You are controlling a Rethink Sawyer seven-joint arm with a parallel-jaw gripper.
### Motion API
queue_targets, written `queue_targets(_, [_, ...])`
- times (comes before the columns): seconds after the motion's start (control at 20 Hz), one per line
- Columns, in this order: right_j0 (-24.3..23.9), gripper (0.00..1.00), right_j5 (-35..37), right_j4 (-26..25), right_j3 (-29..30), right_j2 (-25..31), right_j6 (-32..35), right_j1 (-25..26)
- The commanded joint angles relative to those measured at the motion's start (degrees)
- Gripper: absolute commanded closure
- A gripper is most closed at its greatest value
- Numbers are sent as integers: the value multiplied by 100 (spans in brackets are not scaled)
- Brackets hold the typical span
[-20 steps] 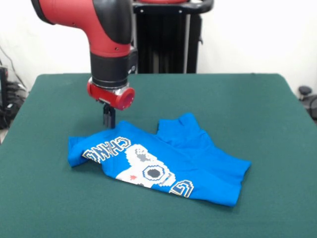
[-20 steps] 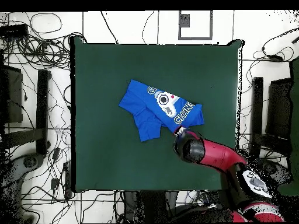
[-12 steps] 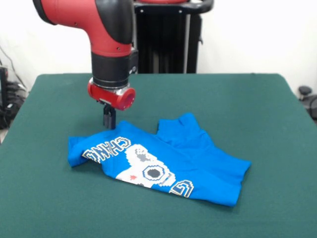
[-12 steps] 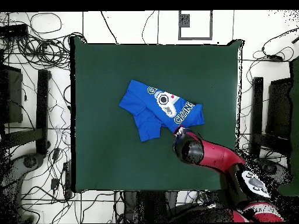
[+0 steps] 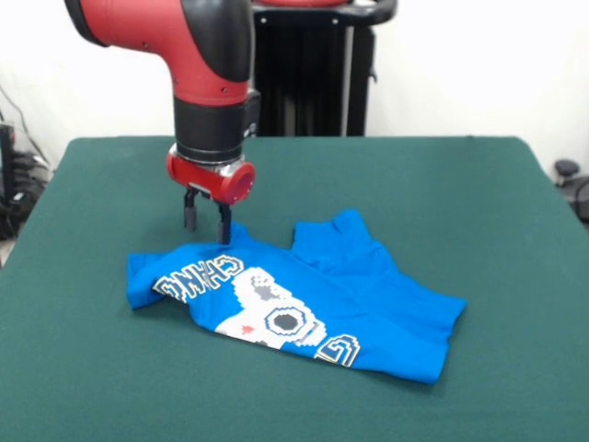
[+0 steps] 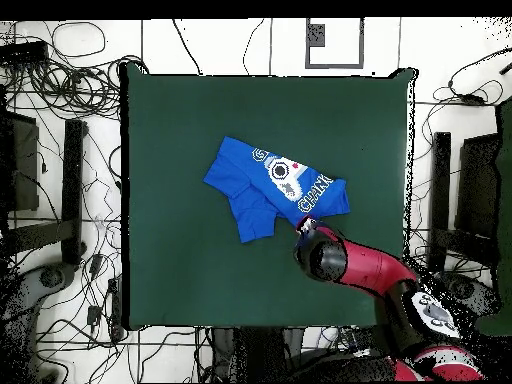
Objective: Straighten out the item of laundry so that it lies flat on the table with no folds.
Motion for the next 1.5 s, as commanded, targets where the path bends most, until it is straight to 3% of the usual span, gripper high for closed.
queue_targets(0.05, [110,0,370,112,183,523,458,443])
queue_targets(0.75, [-33,0,799,274,353,609,448,62])
queue_targets(1.5, [18,0,850,338,380,613,545,19])
